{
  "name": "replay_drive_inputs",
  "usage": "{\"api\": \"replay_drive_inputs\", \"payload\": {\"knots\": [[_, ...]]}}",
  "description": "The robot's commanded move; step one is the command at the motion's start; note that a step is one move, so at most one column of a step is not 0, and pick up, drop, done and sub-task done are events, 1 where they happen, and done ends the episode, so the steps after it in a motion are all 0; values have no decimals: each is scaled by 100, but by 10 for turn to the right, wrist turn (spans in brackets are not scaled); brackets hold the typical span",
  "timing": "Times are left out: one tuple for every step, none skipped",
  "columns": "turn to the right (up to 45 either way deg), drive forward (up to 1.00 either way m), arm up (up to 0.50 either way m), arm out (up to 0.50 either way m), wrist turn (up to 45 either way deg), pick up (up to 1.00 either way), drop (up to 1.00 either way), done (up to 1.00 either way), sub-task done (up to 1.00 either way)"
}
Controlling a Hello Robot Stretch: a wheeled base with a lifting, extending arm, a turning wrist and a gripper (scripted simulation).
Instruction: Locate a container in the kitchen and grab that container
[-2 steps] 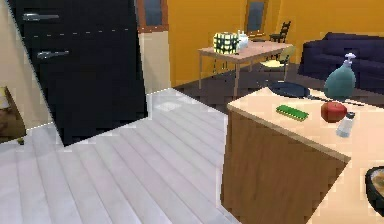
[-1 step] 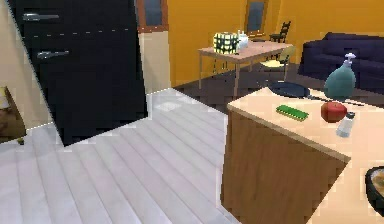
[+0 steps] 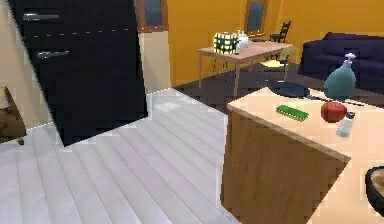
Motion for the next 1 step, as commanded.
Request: {"api": "replay_drive_inputs", "payload": {"knots": [[0,0,-8,0,0,0,0,0,0]]}}
